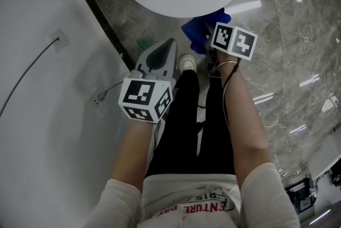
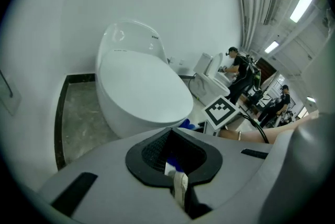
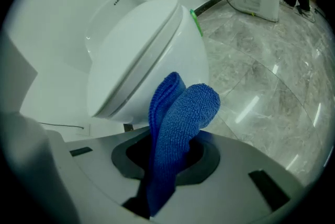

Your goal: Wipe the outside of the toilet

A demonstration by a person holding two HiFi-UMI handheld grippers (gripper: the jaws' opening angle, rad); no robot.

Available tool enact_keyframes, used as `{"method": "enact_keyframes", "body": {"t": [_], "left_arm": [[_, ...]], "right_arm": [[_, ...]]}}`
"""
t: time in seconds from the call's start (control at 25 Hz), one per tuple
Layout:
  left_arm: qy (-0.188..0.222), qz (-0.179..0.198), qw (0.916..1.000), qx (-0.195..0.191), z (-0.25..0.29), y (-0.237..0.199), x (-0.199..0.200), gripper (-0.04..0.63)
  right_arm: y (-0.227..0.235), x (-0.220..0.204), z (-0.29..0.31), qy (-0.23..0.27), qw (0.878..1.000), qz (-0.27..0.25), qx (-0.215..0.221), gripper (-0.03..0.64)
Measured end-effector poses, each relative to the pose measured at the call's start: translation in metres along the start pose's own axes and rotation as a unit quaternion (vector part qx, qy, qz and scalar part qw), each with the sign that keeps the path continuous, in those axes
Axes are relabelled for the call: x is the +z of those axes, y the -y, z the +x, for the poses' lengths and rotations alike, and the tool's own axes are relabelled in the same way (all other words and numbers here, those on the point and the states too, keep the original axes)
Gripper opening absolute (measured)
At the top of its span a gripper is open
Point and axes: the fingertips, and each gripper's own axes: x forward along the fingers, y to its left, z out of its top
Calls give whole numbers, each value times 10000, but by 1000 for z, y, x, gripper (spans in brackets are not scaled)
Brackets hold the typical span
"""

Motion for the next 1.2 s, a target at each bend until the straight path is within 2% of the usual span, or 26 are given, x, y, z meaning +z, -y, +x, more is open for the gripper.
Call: {"method": "enact_keyframes", "body": {"t": [0.24,0.4,0.56,0.72,0.96,1.08,1.2], "left_arm": [[294,-293,9986,323,-38,-31,28,8],[556,-420,9967,425,-67,-44,62,8],[813,-500,9943,472,-83,-38,108,8],[1083,-515,9909,613,-85,-34,156,6],[1358,-754,9823,1043,-72,-46,210,8],[1442,-953,9753,1376,-60,-57,233,8],[1528,-1326,9633,1764,-52,-70,248,8]], "right_arm": [[-32,-12,-31,-76,9997,-175,-127,72],[-42,9,-77,192,9986,-262,-424,72],[-60,59,-128,375,9952,-832,-362,72],[-90,122,-163,645,9866,-1479,-229,72],[-141,200,-167,623,9713,-2281,276,72],[-163,241,-155,455,9631,-2582,605,72],[-187,282,-141,211,9530,-2889,886,72]]}}
